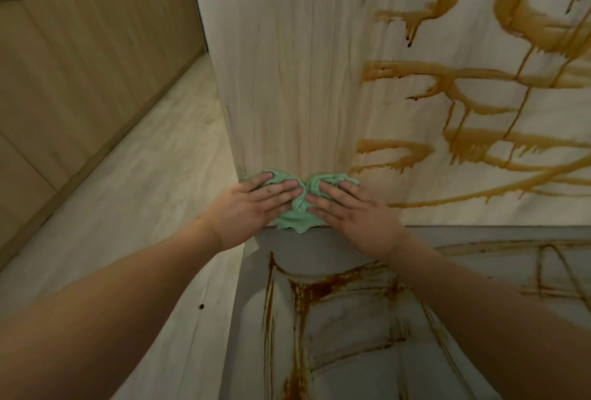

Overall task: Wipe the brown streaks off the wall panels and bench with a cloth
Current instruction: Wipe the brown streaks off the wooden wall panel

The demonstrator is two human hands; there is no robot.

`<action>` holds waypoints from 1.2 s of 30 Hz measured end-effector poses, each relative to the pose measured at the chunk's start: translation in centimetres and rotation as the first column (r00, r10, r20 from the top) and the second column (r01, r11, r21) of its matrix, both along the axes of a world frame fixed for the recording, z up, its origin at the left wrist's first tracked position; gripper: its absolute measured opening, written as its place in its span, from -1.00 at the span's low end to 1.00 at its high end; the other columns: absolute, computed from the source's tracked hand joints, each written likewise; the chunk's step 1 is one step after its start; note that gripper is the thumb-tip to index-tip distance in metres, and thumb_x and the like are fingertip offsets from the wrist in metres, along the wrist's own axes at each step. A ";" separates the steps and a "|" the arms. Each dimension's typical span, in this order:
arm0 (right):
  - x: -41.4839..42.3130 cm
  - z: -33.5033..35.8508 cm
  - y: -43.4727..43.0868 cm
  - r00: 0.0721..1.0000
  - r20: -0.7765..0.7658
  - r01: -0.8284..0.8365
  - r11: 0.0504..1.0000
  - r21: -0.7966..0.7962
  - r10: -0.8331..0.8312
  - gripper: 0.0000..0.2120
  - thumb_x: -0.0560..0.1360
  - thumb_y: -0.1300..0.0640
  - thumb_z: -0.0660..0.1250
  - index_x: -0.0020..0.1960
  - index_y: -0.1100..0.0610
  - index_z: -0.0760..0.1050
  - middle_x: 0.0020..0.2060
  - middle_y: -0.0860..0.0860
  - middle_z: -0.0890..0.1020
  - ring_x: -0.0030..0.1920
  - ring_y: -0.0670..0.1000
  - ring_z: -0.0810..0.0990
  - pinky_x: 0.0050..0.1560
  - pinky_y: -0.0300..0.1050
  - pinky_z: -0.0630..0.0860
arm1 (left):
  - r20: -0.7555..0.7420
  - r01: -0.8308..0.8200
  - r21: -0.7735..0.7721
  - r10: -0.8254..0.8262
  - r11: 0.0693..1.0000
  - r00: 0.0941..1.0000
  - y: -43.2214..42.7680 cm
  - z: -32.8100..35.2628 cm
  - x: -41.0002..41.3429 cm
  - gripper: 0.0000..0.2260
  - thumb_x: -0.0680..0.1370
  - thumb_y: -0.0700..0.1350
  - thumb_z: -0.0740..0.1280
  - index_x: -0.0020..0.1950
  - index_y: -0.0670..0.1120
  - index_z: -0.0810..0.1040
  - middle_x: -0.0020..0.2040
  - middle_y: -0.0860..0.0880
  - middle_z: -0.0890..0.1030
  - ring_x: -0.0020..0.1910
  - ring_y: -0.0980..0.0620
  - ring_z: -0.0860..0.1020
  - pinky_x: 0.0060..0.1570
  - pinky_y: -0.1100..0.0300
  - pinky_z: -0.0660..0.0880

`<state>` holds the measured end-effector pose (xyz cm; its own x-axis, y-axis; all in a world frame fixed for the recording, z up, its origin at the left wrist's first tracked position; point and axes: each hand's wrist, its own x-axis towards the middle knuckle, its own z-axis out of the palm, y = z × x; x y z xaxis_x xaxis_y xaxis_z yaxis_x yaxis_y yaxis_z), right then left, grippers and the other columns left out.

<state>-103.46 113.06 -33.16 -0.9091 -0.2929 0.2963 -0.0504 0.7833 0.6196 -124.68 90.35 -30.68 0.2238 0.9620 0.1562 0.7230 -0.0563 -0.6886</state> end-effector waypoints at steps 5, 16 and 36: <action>1.1 -1.3 -0.5 0.951 0.258 0.151 0.984 0.093 -0.170 -0.39 0.55 0.00 0.42 0.57 0.01 0.37 0.57 -0.10 0.36 0.63 0.06 0.18 0.61 0.10 -0.20 | -0.055 -0.019 -0.137 0.011 0.990 0.998 1.5 -1.9 1.6 -0.36 0.63 0.00 0.30 0.60 -0.09 0.05 0.64 -0.03 0.08 0.63 0.03 -0.02 0.61 -0.05 -0.10; 3.4 1.2 -0.4 0.814 0.513 0.267 0.960 0.088 -0.273 -0.44 0.76 0.03 -0.02 0.69 0.02 -0.14 0.67 -0.14 -0.15 0.64 -0.02 -0.30 0.47 -0.05 -0.58 | -0.168 -0.256 -0.369 0.206 0.894 0.964 2.5 -1.5 5.4 -0.45 0.73 -0.05 0.06 0.68 -0.07 -0.09 0.65 0.02 -0.29 0.65 0.03 -0.28 0.44 -0.07 -0.49; 9.2 2.8 0.1 0.935 0.008 0.327 0.856 -0.400 -0.353 -0.30 0.36 0.03 0.42 0.50 0.04 0.45 0.64 -0.09 0.19 0.61 0.12 0.14 0.61 0.12 0.01 | 0.064 -0.114 -0.028 0.115 0.993 0.991 4.3 8.5 7.9 -0.34 0.40 0.04 0.08 0.48 0.02 0.53 0.61 0.00 0.32 0.61 -0.03 0.25 0.56 -0.18 0.11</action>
<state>-94.27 113.14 -30.31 -0.9062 0.1823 0.3816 0.2923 0.9220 0.2539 -116.81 94.62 -22.20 0.1021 0.9844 0.1431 0.7691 0.0131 -0.6390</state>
